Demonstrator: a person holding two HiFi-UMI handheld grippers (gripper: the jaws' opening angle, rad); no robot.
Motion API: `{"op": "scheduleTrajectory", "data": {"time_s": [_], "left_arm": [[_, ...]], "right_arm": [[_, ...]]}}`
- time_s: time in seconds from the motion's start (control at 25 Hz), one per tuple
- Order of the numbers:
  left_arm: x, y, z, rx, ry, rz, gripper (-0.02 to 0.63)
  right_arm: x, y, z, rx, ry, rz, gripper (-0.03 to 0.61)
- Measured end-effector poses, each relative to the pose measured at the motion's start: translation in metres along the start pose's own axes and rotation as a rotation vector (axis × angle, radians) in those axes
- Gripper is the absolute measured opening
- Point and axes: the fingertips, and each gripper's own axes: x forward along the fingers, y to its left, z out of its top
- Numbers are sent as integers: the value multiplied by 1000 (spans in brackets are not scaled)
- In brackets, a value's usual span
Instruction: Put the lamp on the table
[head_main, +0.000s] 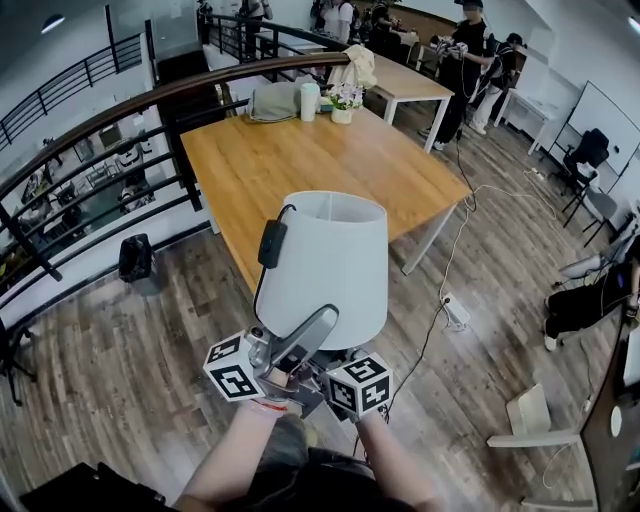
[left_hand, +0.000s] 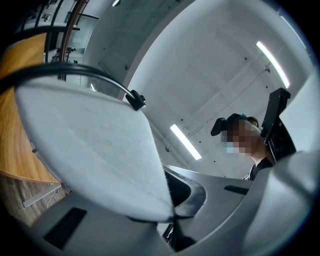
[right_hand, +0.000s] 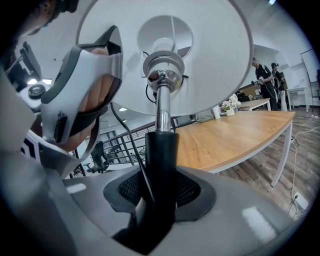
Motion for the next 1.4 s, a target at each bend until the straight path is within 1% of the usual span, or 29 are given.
{"op": "scheduleTrajectory", "data": {"time_s": [0.44,0.64,1.0,1.24,1.4], "left_arm": [[40,44,0,-27,41,-25,5],[55,75,0,-47,45,-31,5],[91,122,17,-54,49,-28,5],[120,165,30,-66,44,-37,5],[137,197,38,-85,51,-50,5]], "right_arm": [[6,-53,24,30,-20,-41,150],[14,-86,32,33,-21,-57,150],[33,-133,62,46,-16,-55,150],[48,-177,86,43,-9,-66,150],[60,-210,100,45,-11,-87,150]]}}
